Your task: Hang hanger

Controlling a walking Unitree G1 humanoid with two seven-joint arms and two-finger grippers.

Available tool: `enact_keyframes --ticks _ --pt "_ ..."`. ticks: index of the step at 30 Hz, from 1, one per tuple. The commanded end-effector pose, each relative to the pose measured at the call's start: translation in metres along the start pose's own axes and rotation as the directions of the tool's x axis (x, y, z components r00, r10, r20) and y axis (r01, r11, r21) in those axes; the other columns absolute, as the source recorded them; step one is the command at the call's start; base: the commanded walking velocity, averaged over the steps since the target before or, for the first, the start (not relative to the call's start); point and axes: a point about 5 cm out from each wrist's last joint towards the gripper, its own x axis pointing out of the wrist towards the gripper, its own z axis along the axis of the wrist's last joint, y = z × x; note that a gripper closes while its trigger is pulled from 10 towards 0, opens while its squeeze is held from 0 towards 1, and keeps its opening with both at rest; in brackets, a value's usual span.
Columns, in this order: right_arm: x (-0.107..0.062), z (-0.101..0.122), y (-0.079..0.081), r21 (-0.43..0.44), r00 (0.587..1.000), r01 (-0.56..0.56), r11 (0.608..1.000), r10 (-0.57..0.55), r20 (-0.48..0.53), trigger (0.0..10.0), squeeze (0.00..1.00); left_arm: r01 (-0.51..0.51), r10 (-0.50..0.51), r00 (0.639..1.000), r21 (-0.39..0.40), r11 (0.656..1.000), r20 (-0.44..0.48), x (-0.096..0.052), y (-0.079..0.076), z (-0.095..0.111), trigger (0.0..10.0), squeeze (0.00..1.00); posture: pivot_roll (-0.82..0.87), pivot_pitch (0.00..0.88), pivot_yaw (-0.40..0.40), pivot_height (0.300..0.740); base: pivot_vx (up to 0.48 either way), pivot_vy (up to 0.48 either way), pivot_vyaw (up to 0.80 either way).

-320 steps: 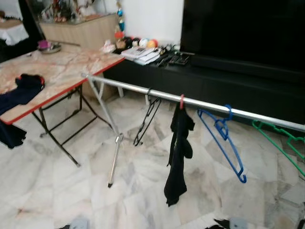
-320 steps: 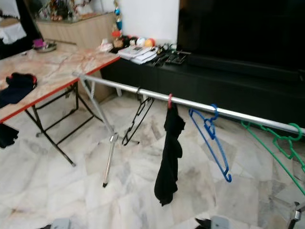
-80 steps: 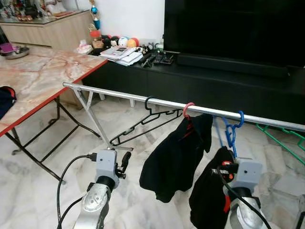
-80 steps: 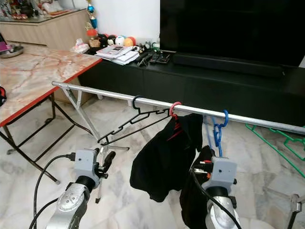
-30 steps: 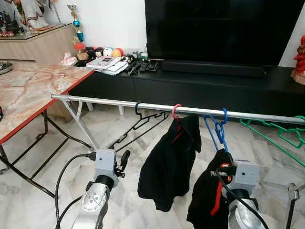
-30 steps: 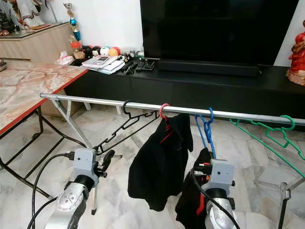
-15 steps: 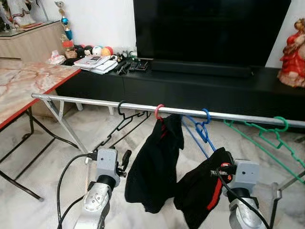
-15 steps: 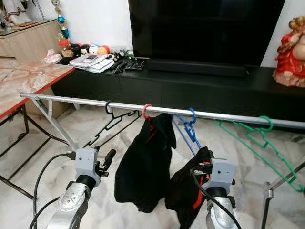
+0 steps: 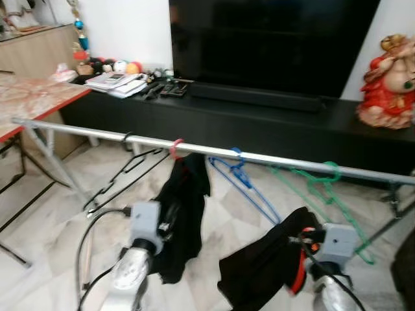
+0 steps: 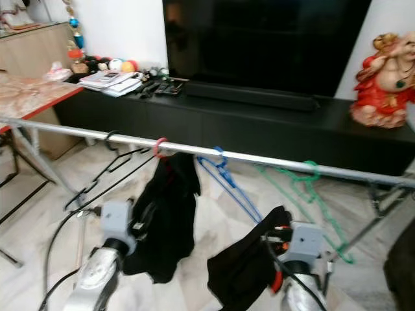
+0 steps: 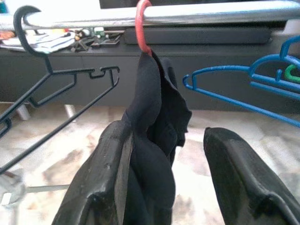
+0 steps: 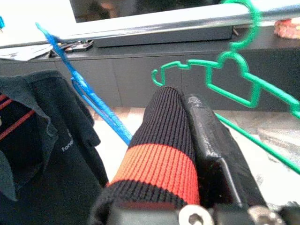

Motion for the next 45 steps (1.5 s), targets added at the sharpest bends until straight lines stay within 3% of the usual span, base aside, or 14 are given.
enact_keyframes --ticks 1,24,33,45 --pt "-0.0003 0.0051 -0.0112 0.008 0.999 0.037 0.999 -0.037 0.014 10.0 0.00 0.016 -0.016 1.000 -0.009 1.000 0.014 0.0029 -0.0064 0.0038 10.0 0.00 0.06 0.000 0.032 0.740 0.000 -0.412 -0.80" --pt "0.0048 0.0034 -0.0101 -0.017 0.999 -0.041 0.999 0.041 -0.005 10.0 0.00 -0.029 0.029 0.999 -0.011 1.000 0.016 0.0040 -0.0032 0.0062 10.0 0.00 0.06 0.000 0.028 0.740 0.000 -0.018 -0.03" --pt "0.0073 0.0048 -0.0091 -0.082 0.997 -0.083 0.993 0.082 -0.010 10.0 0.00 -0.037 0.037 0.999 -0.020 0.999 0.015 0.0045 -0.0036 0.0063 10.0 0.00 0.06 0.000 0.028 0.740 0.000 0.000 0.18" --pt "0.0071 -0.0011 -0.0177 -0.066 0.999 -0.033 0.997 0.030 -0.033 10.0 0.00 -0.009 0.010 1.000 -0.022 1.000 0.010 0.0054 -0.0045 0.0068 10.0 0.00 0.06 0.000 0.042 0.740 0.000 0.000 0.13"
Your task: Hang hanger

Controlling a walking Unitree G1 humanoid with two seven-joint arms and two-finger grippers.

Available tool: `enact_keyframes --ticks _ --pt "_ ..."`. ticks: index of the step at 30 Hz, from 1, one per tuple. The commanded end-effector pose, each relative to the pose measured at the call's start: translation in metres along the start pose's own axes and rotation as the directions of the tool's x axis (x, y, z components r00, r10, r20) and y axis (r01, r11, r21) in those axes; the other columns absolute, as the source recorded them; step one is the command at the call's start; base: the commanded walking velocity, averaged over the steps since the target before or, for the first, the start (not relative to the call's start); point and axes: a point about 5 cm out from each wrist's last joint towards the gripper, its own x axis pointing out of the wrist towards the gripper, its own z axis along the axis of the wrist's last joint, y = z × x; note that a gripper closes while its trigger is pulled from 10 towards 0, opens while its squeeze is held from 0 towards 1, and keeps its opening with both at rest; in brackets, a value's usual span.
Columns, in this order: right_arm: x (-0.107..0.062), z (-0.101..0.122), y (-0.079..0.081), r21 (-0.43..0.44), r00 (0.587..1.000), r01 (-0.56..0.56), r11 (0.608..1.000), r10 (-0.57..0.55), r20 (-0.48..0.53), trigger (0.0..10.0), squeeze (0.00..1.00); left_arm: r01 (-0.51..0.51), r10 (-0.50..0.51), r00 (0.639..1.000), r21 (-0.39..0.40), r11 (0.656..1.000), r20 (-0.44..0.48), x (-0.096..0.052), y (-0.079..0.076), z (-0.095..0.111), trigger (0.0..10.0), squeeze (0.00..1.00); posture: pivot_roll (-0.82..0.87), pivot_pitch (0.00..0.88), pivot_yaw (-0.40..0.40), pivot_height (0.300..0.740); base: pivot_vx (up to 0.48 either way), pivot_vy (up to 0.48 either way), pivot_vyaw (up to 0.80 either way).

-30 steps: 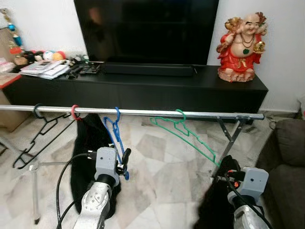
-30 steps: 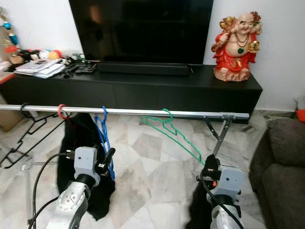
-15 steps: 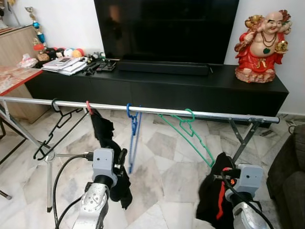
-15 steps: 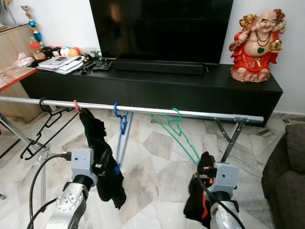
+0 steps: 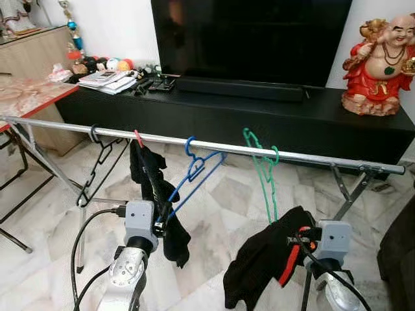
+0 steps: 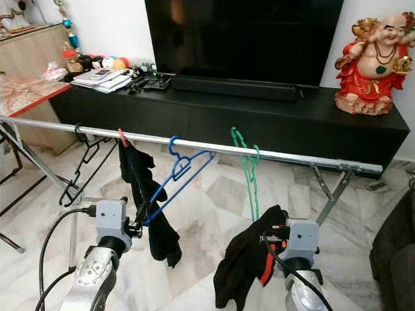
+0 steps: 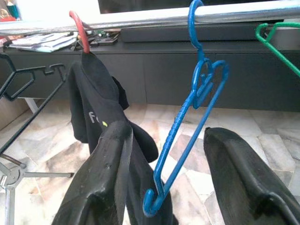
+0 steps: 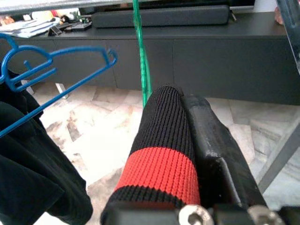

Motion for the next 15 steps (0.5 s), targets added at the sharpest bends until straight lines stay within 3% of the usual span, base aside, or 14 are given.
enact_keyframes --ticks 1,15 --pt "0.000 0.002 -0.006 -0.001 1.000 0.014 1.000 -0.014 0.013 10.0 0.00 0.014 -0.014 1.000 -0.008 1.000 0.006 0.001 -0.002 0.003 10.0 0.00 0.06 0.000 0.043 0.740 0.000 0.000 0.00" --pt "-0.003 -0.022 -0.018 -0.029 0.996 0.016 0.999 -0.018 -0.092 10.0 0.00 0.044 -0.044 0.999 -0.017 0.999 0.007 0.003 -0.006 0.005 10.0 0.00 0.04 0.000 0.061 0.740 0.000 0.000 0.00"
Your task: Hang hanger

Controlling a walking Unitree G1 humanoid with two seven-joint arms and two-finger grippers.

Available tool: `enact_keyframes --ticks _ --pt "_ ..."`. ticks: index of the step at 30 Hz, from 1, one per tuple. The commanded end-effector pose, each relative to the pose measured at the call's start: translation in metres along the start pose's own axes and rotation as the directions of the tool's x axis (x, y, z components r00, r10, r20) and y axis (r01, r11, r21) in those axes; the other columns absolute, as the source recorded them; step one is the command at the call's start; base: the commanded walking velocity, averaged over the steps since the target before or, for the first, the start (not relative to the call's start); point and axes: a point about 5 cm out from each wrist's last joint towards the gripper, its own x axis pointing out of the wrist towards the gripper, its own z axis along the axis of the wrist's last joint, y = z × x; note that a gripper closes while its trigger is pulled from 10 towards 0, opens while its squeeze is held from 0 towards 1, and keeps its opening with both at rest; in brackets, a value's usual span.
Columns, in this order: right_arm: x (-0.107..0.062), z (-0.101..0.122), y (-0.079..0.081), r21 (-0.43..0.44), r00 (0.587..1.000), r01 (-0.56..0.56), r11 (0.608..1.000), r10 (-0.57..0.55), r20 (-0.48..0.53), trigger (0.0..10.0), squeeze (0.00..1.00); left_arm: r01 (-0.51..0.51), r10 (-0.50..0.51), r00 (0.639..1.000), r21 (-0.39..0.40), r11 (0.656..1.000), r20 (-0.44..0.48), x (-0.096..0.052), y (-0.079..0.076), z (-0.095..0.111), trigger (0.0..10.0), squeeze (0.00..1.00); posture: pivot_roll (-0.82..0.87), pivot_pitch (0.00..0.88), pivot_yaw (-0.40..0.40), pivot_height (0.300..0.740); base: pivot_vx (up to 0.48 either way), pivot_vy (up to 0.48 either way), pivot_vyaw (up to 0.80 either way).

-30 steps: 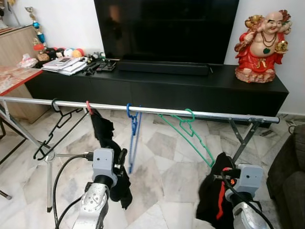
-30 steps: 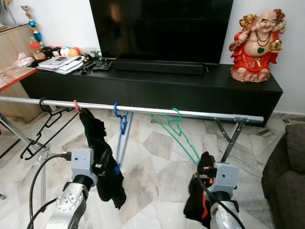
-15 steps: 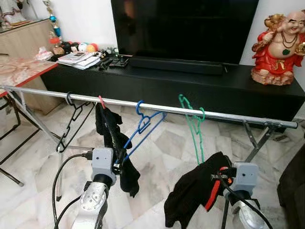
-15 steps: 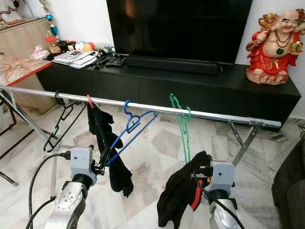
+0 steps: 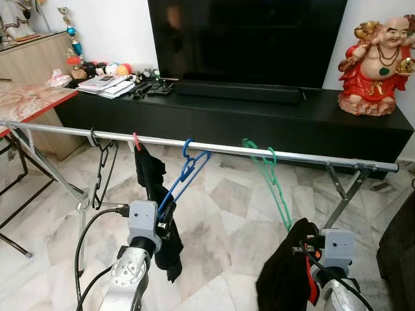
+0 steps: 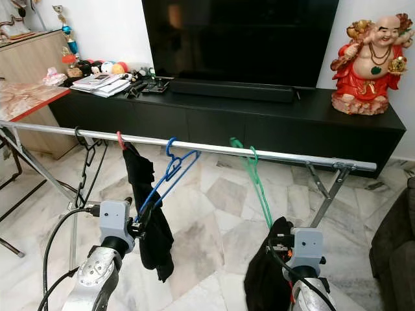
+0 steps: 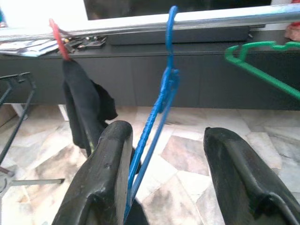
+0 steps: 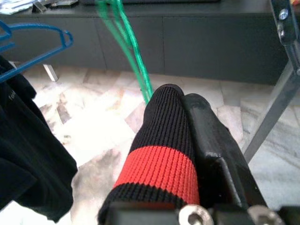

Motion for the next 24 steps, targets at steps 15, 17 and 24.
enact_keyframes --ticks 15,17,24 --pt "0.003 -0.004 0.002 0.038 0.998 0.022 0.999 -0.024 0.053 10.0 0.00 0.015 -0.015 1.000 -0.007 1.000 0.018 0.001 0.003 0.007 10.0 0.00 0.05 0.000 0.074 0.740 0.000 0.000 0.00" --pt "0.003 -0.004 -0.002 0.021 0.998 0.024 0.999 -0.025 0.056 10.0 0.00 0.030 -0.030 0.999 -0.013 0.999 0.020 0.003 -0.002 0.007 10.0 0.00 0.05 0.000 0.074 0.740 0.000 0.000 0.00" --pt "0.003 -0.002 -0.008 0.009 0.997 0.040 0.999 -0.040 0.069 10.0 0.00 0.046 -0.046 0.999 -0.010 0.999 0.018 0.004 -0.004 0.007 10.0 0.00 0.04 0.000 0.078 0.740 0.000 0.000 0.00"
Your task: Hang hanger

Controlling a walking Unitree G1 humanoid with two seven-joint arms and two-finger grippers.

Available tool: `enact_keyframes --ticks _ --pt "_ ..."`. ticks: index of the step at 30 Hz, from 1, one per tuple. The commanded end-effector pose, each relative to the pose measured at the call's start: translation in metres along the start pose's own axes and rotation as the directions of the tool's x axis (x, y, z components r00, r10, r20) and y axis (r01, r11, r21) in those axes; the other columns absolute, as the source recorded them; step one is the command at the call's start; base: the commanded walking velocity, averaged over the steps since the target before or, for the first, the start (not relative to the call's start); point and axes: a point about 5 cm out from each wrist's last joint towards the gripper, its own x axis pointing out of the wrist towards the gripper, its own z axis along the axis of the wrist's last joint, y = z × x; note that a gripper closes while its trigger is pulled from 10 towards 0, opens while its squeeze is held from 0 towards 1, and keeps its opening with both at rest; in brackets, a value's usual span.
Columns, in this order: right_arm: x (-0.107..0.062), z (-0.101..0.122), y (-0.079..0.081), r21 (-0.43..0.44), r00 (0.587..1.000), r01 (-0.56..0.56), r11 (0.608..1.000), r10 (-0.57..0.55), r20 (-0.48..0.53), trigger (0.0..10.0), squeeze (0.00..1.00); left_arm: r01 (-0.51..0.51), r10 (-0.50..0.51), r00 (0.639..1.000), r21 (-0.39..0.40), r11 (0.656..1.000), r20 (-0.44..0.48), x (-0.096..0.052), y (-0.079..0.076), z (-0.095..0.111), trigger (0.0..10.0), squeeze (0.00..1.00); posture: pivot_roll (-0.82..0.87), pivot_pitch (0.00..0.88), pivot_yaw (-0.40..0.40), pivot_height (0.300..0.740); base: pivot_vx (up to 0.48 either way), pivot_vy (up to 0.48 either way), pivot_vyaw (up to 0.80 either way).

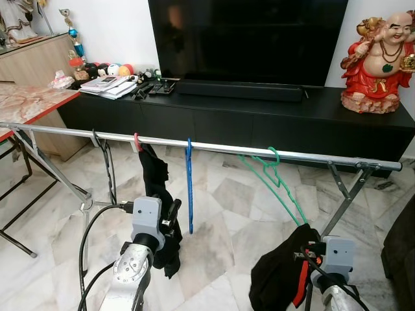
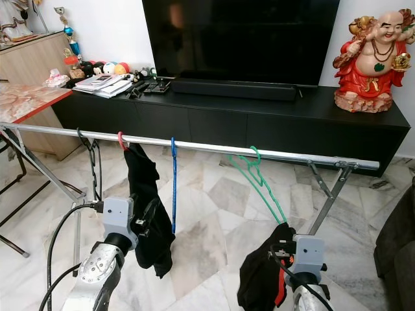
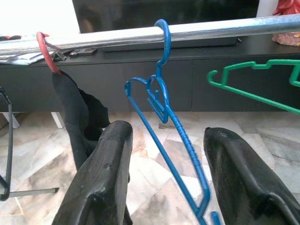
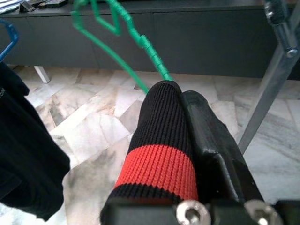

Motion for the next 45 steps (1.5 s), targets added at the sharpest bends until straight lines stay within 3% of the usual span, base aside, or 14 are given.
enact_keyframes --ticks 1,32,39,45 --pt "0.004 0.009 -0.001 -0.005 0.999 0.005 1.000 -0.005 0.047 10.0 0.00 0.005 -0.005 1.000 -0.007 1.000 -0.003 0.001 0.001 0.000 10.0 0.00 0.04 0.000 0.078 0.740 0.000 0.000 0.00" --pt "0.008 0.010 0.005 -0.031 0.998 -0.021 0.999 0.022 0.051 10.0 0.00 -0.041 0.041 0.999 0.003 0.999 0.003 -0.003 0.009 0.000 10.0 0.00 0.06 0.000 0.057 0.740 0.218 0.000 0.00" --pt "0.008 0.010 0.004 -0.034 0.999 -0.020 0.999 0.021 0.048 10.0 0.00 0.050 -0.050 0.997 -0.003 0.999 -0.059 -0.004 0.001 -0.008 10.0 0.00 0.06 0.000 0.053 0.740 0.000 0.000 0.00" --pt "0.009 0.010 0.003 -0.035 0.999 -0.018 0.999 0.020 0.049 10.0 0.00 0.048 -0.048 0.992 -0.006 0.999 -0.114 0.001 0.000 -0.012 10.0 0.00 0.07 0.000 0.045 0.740 0.000 0.000 0.00"
